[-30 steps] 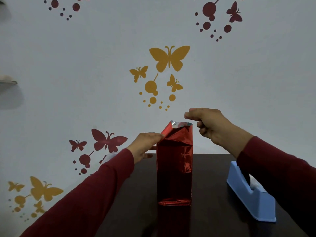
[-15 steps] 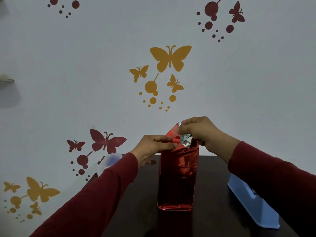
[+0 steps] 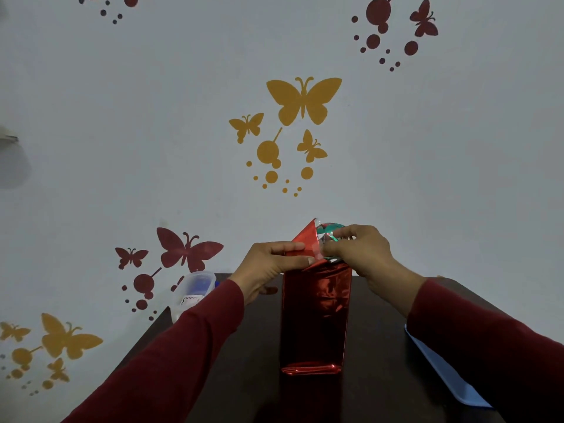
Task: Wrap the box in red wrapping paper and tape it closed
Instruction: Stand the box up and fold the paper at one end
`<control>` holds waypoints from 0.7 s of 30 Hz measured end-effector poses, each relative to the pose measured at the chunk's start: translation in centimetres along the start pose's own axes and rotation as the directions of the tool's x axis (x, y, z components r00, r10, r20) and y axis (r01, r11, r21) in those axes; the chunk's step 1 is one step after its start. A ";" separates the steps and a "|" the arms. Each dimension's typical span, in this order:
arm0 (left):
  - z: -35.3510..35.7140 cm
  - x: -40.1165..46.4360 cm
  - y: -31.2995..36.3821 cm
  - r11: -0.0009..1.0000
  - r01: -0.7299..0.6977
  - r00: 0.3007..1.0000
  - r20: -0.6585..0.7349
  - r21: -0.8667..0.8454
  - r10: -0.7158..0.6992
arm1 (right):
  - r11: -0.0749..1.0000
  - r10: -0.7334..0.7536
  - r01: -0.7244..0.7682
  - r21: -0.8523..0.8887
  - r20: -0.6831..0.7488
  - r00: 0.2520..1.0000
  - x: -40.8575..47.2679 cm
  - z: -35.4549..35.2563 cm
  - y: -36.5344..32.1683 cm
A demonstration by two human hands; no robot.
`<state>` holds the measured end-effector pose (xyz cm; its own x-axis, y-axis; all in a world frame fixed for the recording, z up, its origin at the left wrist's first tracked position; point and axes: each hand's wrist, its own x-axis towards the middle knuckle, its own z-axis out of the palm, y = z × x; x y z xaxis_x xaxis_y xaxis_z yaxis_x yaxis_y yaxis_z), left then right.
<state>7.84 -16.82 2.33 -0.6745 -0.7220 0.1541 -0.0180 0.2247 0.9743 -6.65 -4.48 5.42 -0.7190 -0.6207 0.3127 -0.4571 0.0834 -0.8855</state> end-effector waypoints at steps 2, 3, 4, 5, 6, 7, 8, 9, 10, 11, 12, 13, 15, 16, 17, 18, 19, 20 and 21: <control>0.0 -0.1 0.0 1.000 0.000 1.000 0.007 -0.007 0.000 | 0.997 -0.028 0.027 -0.074 -0.012 1.000 -0.1 0.0 0.0; 0.0 -0.1 0.0 1.000 0.001 1.000 0.010 -0.011 -0.001 | 0.992 -0.040 0.037 -0.121 -0.025 0.999 -0.1 0.0 0.0; 0.0 -0.1 0.0 1.000 0.002 1.000 0.015 -0.014 -0.002 | 0.984 -0.055 0.047 -0.174 -0.039 0.998 0.1 0.1 -0.1; 0.1 -0.1 0.0 1.000 0.006 1.000 0.017 -0.014 -0.005 | 0.972 -0.069 0.056 -0.229 -0.046 0.997 0.2 0.1 -0.2; 0.1 -0.1 0.0 1.000 0.007 1.000 0.020 -0.012 -0.007 | 0.957 -0.078 0.063 -0.283 -0.041 0.996 0.3 0.2 -0.4; 0.1 -0.2 0.1 1.000 0.007 1.000 0.020 -0.010 -0.007 | 0.940 -0.082 0.068 -0.334 -0.026 0.996 0.4 0.2 -0.7; 0.1 -0.2 0.1 1.000 0.008 1.000 0.022 -0.008 -0.008 | 0.924 -0.079 0.071 -0.377 -0.006 0.997 0.5 0.3 -0.9; 0.0 -0.2 0.1 1.000 0.009 1.000 0.022 -0.006 -0.009 | 0.909 -0.069 0.068 -0.411 0.012 0.998 0.7 0.3 -1.2; 0.0 -0.2 0.1 1.000 0.010 1.000 0.020 -0.007 -0.010 | 0.897 -0.053 0.059 -0.438 0.025 0.998 0.9 0.3 -1.4; -0.1 -0.2 0.1 1.000 0.011 1.000 0.018 -0.008 -0.011 | 0.886 -0.038 0.049 -0.462 0.035 0.999 1.2 0.3 -1.7; -0.1 -0.2 0.0 1.000 0.011 1.000 0.020 -0.010 -0.011 | 0.875 -0.028 0.046 -0.483 0.044 0.999 1.4 0.4 -1.9; -0.1 -0.2 0.0 1.000 0.011 1.000 0.023 -0.010 -0.010 | 0.864 -0.022 0.045 -0.501 0.053 0.998 1.5 0.4 -2.1; -0.1 -0.3 0.1 1.000 0.006 0.999 0.032 -0.007 -0.006 | 0.842 -0.022 0.052 -0.537 0.062 0.998 1.8 0.6 -2.4; -0.1 -0.3 0.1 1.000 0.005 0.999 0.037 -0.003 -0.005 | 0.828 -0.022 0.056 -0.558 0.068 0.997 1.9 0.7 -2.5; -0.1 -0.3 0.1 1.000 0.004 0.999 0.040 0.001 -0.004 | 0.812 -0.021 0.061 -0.580 0.075 0.997 1.9 0.7 -2.7; -0.1 -0.4 0.2 1.000 0.004 0.999 0.044 0.005 -0.004 | 0.799 -0.020 0.066 -0.597 0.084 0.996 2.0 0.8 -2.8; -0.1 -0.4 0.2 1.000 0.004 0.999 0.046 0.008 -0.005 | 0.792 -0.016 0.069 -0.607 0.091 0.996 2.0 0.8 -2.9; -0.1 -0.4 0.2 1.000 0.004 0.999 0.048 0.010 -0.004 | 0.788 -0.014 0.071 -0.611 0.097 0.995 2.0 0.8 -3.0; -0.2 -0.4 0.2 1.000 0.003 0.999 0.047 0.011 -0.004 | 0.785 -0.016 0.073 -0.615 0.098 0.995 1.9 0.8 -3.1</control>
<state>8.26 -16.57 2.52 -0.7084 -0.6913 0.1423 -0.0284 0.2294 0.9729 -6.19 -6.47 8.45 -0.6570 -0.6953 0.2913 -0.7333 0.4998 -0.4609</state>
